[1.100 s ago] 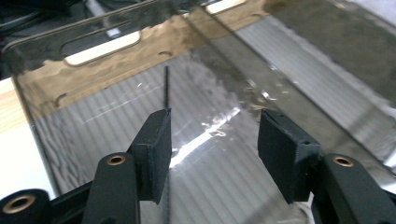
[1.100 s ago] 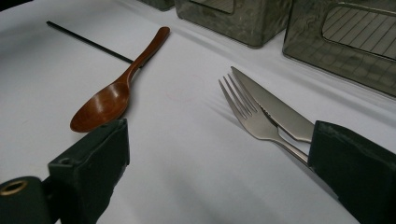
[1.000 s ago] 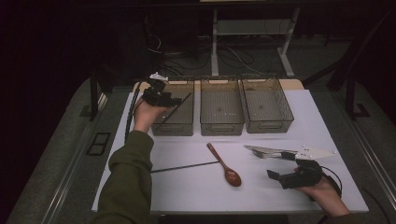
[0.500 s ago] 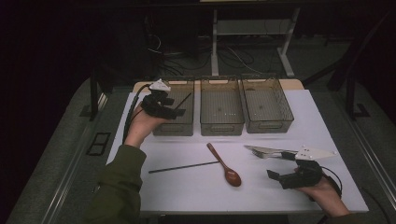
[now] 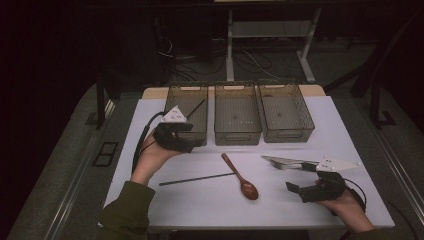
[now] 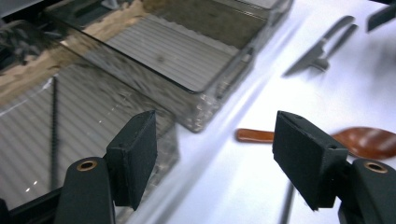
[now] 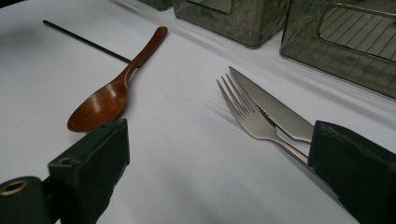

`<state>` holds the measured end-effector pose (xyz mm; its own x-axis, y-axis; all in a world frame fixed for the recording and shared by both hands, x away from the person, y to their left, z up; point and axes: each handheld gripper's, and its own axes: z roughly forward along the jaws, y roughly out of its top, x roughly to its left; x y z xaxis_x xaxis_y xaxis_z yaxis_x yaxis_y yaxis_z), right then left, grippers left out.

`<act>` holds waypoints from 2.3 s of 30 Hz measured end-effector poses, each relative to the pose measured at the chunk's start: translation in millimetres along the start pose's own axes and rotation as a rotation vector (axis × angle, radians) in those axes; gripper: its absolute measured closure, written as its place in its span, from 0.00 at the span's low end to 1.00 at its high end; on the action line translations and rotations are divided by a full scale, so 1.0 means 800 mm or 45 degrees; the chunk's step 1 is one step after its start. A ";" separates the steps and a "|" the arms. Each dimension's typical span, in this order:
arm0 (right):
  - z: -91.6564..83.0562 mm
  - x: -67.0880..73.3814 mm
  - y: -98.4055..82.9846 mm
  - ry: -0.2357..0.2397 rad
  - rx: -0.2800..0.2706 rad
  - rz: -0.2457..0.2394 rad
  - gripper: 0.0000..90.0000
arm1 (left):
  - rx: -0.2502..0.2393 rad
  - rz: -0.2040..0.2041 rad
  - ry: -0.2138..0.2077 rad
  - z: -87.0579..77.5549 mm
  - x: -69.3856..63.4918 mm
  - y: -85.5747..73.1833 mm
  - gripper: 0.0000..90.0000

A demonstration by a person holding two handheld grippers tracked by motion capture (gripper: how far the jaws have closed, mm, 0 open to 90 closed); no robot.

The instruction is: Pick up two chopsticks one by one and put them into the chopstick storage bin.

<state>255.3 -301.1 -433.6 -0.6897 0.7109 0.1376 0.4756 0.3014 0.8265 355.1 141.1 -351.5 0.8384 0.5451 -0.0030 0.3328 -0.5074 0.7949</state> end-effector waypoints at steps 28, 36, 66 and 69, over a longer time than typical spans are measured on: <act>-0.002 -0.001 -0.002 -0.006 -0.002 0.001 0.05 | 0.055 0.045 -0.131 0.002 -0.026 -0.098 0.73; -0.002 0.000 -0.002 -0.006 0.002 -0.003 0.05 | 0.117 0.068 -0.165 0.015 -0.022 -0.107 0.77; -0.002 0.000 -0.002 -0.003 0.004 -0.002 0.05 | 0.220 0.083 -0.327 0.039 -0.020 -0.119 0.91; -0.002 0.000 -0.002 -0.001 0.005 -0.003 0.05 | 0.215 0.099 -0.335 0.039 -0.019 -0.120 0.92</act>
<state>253.8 -302.6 -434.4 -0.6901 0.7110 0.1353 0.4760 0.3051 0.8248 324.0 160.9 -446.7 0.9396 0.3202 -0.1211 0.3122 -0.6564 0.6868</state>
